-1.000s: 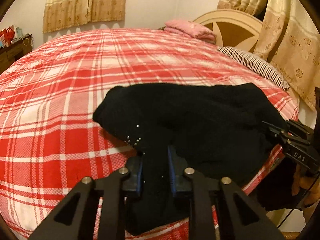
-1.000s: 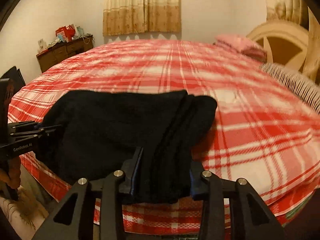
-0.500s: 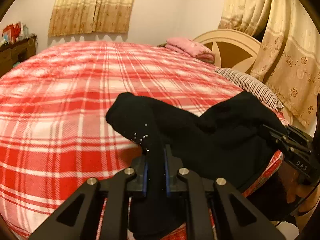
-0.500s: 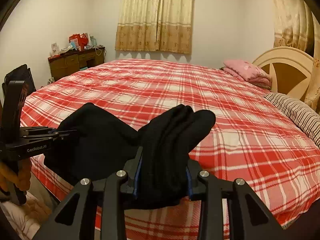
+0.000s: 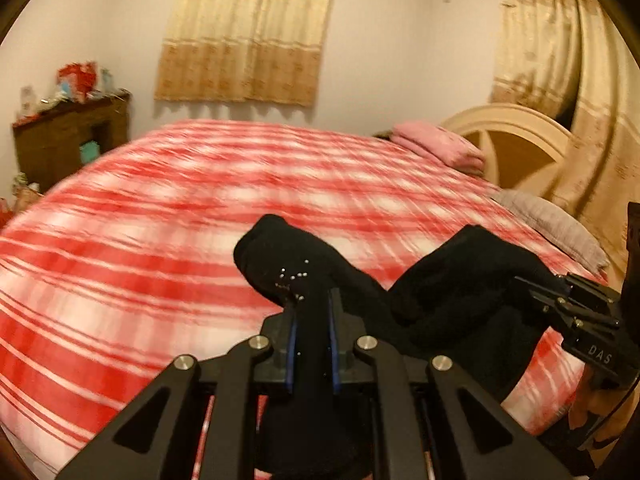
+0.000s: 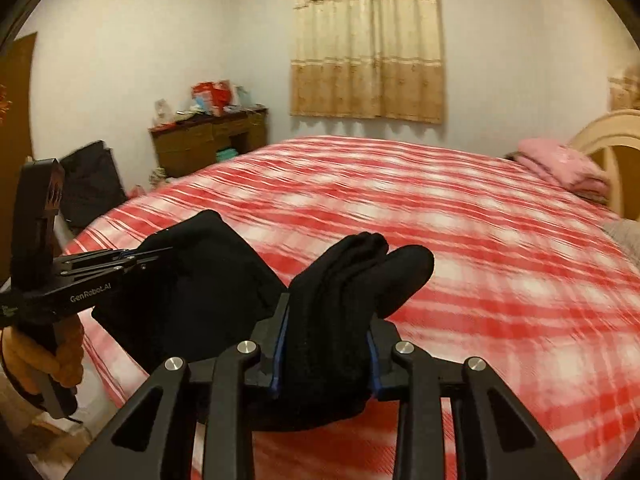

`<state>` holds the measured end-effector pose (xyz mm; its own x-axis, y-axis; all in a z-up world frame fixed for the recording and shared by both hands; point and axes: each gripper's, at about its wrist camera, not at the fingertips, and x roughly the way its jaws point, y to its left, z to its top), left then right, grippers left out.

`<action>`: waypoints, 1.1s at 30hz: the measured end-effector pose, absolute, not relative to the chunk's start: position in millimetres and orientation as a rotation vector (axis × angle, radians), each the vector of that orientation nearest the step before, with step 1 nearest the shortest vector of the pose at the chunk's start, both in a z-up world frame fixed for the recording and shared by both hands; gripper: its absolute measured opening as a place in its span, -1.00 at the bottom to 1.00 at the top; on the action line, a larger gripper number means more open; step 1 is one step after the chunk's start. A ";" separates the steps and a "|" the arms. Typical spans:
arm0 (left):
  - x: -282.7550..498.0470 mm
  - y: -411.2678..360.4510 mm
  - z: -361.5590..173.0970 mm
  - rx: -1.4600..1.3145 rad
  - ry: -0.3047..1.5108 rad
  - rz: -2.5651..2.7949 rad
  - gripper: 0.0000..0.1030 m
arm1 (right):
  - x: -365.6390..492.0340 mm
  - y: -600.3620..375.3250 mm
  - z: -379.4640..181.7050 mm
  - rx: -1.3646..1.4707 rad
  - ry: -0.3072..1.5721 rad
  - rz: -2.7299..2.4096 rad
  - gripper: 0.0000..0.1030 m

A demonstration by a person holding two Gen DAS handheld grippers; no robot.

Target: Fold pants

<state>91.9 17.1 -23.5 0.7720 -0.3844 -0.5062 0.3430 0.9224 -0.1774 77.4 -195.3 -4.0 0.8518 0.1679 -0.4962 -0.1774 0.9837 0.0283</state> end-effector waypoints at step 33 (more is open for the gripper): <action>157.1 191.5 -88.6 -0.025 0.689 0.233 0.82 | 239.1 -78.7 -52.7 -0.121 0.542 0.357 0.02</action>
